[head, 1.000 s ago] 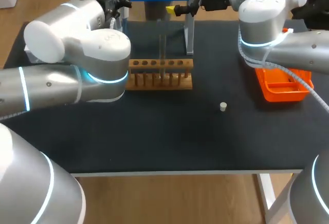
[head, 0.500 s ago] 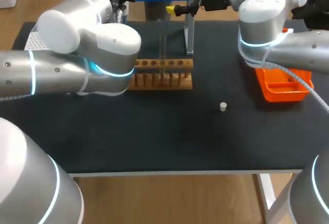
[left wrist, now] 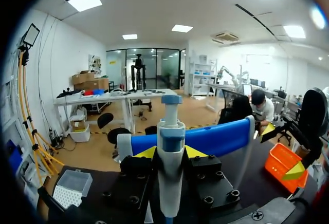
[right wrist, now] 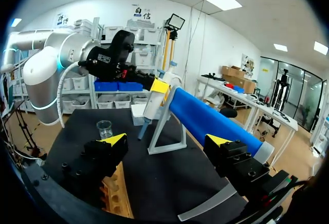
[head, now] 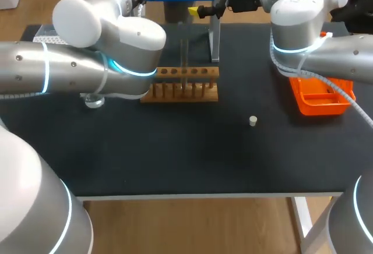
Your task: Invert the test tube, pick up the pipette, mount the tip to pipette, aspirate from beaker and dispense into the tube, eject the tip, return the pipette, and cap with the stopper.
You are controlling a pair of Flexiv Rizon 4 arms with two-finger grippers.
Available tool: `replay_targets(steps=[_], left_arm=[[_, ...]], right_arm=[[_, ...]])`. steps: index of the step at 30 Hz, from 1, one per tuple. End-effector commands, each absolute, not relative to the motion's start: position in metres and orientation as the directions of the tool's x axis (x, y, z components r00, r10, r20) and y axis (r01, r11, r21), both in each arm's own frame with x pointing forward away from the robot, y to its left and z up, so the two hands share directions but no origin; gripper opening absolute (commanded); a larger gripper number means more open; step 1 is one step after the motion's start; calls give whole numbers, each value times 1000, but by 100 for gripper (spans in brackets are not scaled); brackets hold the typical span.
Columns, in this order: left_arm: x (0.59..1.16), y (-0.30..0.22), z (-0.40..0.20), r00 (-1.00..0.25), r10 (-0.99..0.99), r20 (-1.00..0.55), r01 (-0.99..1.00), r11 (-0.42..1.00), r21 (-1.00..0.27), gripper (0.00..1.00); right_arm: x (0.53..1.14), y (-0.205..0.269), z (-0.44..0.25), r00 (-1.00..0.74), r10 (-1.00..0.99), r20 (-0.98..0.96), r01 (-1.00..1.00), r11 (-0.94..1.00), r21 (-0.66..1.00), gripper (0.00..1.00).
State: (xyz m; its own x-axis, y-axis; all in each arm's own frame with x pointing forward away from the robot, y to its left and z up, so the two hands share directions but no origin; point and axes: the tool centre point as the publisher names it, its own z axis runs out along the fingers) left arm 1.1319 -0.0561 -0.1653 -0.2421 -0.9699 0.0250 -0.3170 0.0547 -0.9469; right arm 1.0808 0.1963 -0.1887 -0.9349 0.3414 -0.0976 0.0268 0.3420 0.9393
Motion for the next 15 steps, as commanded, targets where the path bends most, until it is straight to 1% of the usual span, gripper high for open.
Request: replay_targets(steps=[1, 15], left_arm=[[1139, -58, -166, -226, -974, 25, -334, 53, -941, 0], [1147, -54, -169, -217, -976, 19, -348, 60, -936, 0]], right_arm=[[1082, 196, -188, -936, 339, -96, 28, 344, 939, 100], [1082, 196, -188, -936, 339, -96, 28, 344, 939, 100]])
